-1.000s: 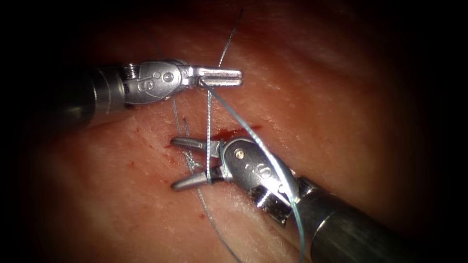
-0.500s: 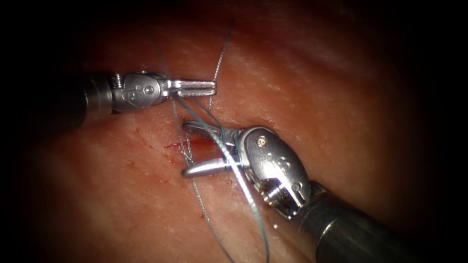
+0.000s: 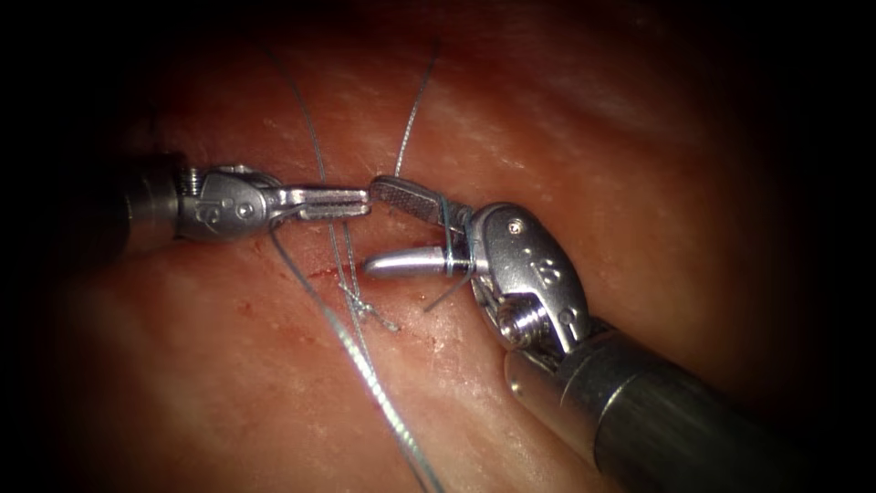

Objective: Wound Closure

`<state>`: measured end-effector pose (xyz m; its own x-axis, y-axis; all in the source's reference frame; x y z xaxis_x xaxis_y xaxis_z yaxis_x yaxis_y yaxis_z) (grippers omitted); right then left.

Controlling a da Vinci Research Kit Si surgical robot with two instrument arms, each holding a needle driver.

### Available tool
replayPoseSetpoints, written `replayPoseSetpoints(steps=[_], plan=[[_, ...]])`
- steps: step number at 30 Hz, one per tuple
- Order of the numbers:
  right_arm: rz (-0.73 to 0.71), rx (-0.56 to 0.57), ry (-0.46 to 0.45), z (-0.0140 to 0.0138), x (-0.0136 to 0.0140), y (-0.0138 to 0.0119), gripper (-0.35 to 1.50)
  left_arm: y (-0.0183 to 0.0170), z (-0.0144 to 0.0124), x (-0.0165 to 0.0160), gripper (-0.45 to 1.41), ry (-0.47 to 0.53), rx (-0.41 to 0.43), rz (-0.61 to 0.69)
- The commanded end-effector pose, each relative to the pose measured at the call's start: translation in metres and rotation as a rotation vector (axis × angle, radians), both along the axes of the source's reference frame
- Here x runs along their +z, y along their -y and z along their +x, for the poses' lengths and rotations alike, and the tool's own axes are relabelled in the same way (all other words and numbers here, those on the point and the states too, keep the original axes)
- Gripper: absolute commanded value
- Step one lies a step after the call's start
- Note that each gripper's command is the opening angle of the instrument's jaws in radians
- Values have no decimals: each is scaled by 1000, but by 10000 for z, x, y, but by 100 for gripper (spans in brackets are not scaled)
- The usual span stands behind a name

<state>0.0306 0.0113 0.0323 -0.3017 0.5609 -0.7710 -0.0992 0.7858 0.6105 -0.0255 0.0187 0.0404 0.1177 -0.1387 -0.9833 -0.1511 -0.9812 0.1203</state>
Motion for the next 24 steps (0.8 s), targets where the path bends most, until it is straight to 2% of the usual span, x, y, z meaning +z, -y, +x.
replayPoseSetpoints(steps=[1,5,9,12,14,15,24], plan=[[1,11,-9,5,0,-8,81,-1,-5,9,-45,-3,4,-5],[30,49,-35,4,-2,-14,81,12,-6,9,-45,-8,5,-19],[54,77,-19,1,-1,-20,81,18,-6,3,-45,-15,10,-20],[78,130,21,-2,2,-24,83,28,-9,-8,-45,-19,11,-20],[111,158,79,-2,4,-25,84,34,-14,-17,-45,-26,15,-20],[118,171,137,-3,5,-26,84,38,-18,-22,-45,-36,21,-20],[196,242,281,-7,12,-37,84,42,-35,-38,-45,-46,34,-16]])
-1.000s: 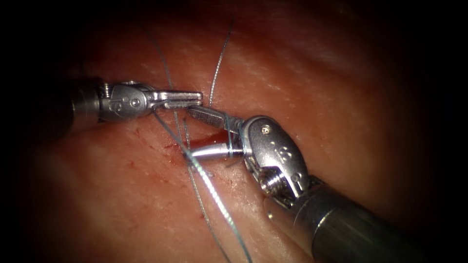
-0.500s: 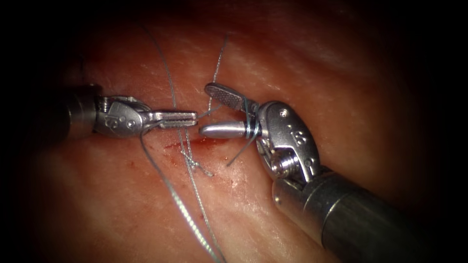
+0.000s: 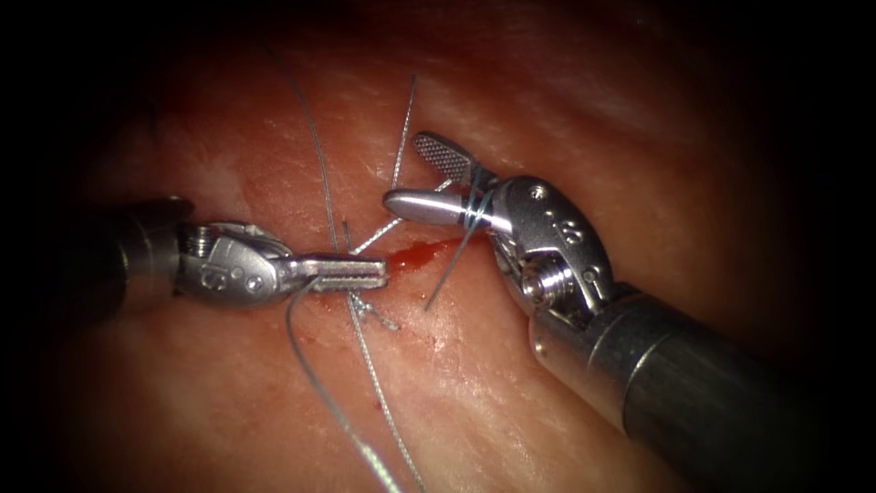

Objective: Wound Closure

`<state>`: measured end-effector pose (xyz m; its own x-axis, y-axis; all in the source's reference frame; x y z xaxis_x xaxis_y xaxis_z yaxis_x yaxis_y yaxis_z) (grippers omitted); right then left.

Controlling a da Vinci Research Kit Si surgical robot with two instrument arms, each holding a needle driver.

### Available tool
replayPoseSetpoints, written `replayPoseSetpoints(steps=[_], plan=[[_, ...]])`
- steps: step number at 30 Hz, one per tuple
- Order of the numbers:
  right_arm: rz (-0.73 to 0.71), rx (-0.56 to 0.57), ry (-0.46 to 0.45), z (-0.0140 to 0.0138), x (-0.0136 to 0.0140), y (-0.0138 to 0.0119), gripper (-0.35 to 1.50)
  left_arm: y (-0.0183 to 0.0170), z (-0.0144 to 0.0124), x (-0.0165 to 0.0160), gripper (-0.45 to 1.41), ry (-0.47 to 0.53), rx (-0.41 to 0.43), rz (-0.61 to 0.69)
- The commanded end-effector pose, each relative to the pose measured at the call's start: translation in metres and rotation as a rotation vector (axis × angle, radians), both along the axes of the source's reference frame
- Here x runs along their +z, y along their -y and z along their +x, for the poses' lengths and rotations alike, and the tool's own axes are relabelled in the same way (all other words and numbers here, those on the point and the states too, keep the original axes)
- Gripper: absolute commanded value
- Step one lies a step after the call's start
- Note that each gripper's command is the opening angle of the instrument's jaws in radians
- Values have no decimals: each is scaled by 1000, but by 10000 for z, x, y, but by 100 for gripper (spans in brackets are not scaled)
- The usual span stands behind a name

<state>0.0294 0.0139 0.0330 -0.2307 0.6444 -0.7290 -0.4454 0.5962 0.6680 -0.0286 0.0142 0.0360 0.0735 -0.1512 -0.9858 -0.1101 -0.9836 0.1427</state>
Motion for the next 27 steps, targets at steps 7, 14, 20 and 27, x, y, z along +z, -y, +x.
replayPoseSetpoints(steps=[7,14,20,27], plan=[[76,53,58,2,23,-27,84,-4,-14,-2,-45,-2,7,10],[139,54,111,6,36,-36,86,-7,-18,-9,-45,0,7,14],[180,-2,141,27,45,-27,86,-13,-23,-11,-45,1,4,19],[201,-41,153,45,54,-22,86,-13,-24,-11,-45,0,4,19]])
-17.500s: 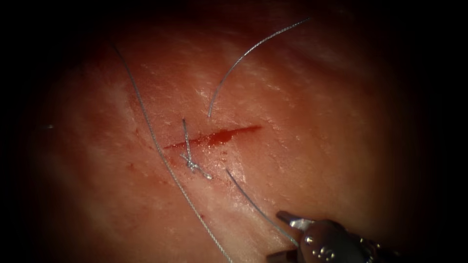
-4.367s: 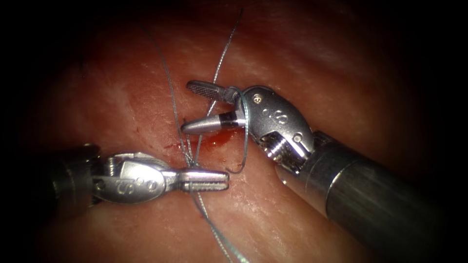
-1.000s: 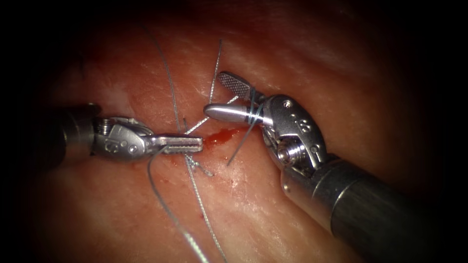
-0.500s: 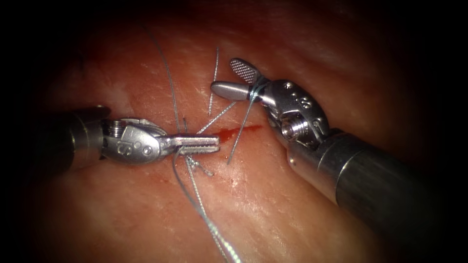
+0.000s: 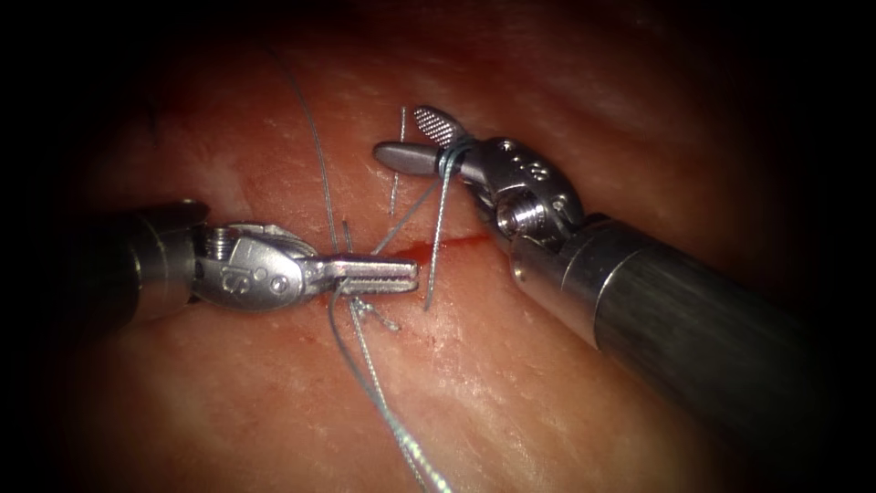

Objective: Wound Closure

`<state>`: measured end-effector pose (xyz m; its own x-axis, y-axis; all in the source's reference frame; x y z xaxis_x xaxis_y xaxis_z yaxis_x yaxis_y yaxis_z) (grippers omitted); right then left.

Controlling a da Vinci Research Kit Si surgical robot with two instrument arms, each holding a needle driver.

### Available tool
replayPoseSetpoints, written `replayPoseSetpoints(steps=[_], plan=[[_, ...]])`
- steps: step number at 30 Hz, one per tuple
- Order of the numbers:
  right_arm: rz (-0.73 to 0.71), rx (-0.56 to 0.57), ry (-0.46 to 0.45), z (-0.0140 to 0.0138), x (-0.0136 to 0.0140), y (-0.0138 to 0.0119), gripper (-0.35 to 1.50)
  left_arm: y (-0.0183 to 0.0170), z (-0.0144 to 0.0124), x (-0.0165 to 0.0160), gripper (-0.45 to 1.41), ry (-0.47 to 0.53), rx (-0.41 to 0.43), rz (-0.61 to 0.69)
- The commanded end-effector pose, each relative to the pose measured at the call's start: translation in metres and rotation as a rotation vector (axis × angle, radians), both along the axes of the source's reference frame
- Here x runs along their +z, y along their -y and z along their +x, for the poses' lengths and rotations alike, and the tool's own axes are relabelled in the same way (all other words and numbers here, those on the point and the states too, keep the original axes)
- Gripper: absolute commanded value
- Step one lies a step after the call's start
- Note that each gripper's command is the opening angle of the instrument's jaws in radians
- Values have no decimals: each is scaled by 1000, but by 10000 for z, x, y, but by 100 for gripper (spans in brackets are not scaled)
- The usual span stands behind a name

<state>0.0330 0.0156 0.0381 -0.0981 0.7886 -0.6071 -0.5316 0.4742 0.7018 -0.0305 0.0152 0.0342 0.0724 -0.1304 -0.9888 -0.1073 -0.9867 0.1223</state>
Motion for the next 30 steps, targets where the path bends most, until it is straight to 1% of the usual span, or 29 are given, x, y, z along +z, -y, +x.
replayPoseSetpoints(steps=[1,11,17,18,20,21,22,23,24,26,30], plan=[[-4,-3,0,10,5,-4,86,-2,-4,7,-45,2,1,-2],[-4,-8,17,13,19,-6,83,0,-3,6,-45,2,2,-3],[-4,-2,20,20,21,-7,81,-1,-2,6,-45,3,3,-3],[-4,-3,19,22,21,-8,74,0,-2,6,-45,3,3,-3],[2,-8,13,24,21,-7,52,0,0,6,-45,4,5,-3],[3,-13,11,25,22,-7,32,0,1,6,-45,4,6,-2],[9,-19,4,26,22,-6,19,0,2,6,-45,5,6,-2],[9,-26,-2,27,22,-6,-11,-1,4,6,-45,8,10,-2],[9,-37,-12,26,21,-5,-35,-2,6,5,-45,7,9,-1],[10,-38,-9,22,20,-3,-35,-4,11,4,-45,1,5,3],[-42,-46,0,9,15,6,-35,-16,27,1,-45,-14,-8,17]])
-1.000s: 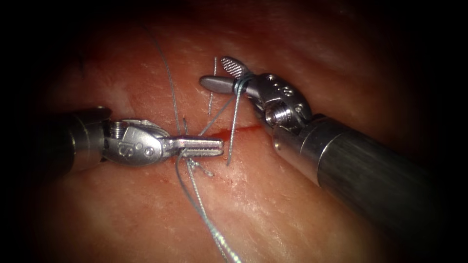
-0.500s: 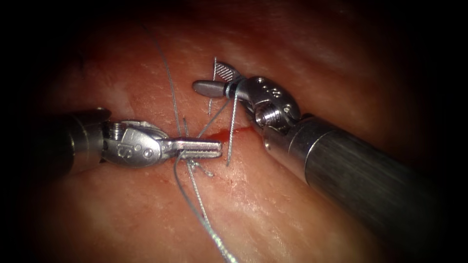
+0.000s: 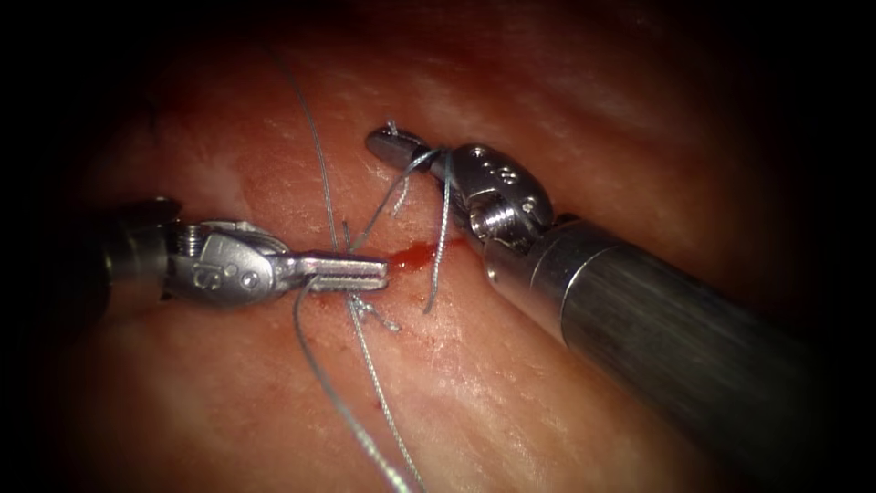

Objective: Wound Closure

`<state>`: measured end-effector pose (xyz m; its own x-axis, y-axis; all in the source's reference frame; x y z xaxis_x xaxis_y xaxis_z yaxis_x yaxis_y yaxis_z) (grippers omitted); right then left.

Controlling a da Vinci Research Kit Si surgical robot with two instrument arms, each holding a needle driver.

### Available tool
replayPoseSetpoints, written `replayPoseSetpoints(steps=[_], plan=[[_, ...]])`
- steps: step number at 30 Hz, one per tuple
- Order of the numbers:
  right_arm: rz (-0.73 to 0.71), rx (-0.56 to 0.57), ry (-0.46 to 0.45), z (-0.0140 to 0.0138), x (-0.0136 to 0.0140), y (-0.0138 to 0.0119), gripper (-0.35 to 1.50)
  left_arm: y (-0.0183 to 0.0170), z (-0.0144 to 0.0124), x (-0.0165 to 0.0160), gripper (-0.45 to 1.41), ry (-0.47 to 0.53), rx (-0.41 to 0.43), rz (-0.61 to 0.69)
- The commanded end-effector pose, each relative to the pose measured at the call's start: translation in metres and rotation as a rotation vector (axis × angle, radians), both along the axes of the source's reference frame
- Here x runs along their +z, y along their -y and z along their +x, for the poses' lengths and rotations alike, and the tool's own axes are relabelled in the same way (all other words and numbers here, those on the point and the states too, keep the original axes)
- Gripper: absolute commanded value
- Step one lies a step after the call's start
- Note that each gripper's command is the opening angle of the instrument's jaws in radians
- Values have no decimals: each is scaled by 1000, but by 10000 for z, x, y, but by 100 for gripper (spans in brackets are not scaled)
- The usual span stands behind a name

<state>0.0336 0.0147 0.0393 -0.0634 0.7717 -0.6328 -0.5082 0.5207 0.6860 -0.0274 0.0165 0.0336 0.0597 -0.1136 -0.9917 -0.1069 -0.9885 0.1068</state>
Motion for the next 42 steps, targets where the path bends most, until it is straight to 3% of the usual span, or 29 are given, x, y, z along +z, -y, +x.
replayPoseSetpoints(steps=[1,7,19,24,32,42], plan=[[-16,0,3,1,1,0,-35,-7,-1,6,-45,-4,-9,4],[-96,9,-30,-6,-22,28,-35,-44,21,12,-45,-45,-44,34],[-213,-28,-12,-8,-59,79,-35,-114,64,61,-45,-136,-104,63],[-232,-28,-7,-16,-57,90,-35,-177,87,70,-45,-170,-125,102],[-250,-40,1,-18,-44,115,-35,-255,92,81,-45,-205,-149,114],[-250,-43,0,-25,-48,118,-35,-335,97,107,-45,-229,-188,121]])
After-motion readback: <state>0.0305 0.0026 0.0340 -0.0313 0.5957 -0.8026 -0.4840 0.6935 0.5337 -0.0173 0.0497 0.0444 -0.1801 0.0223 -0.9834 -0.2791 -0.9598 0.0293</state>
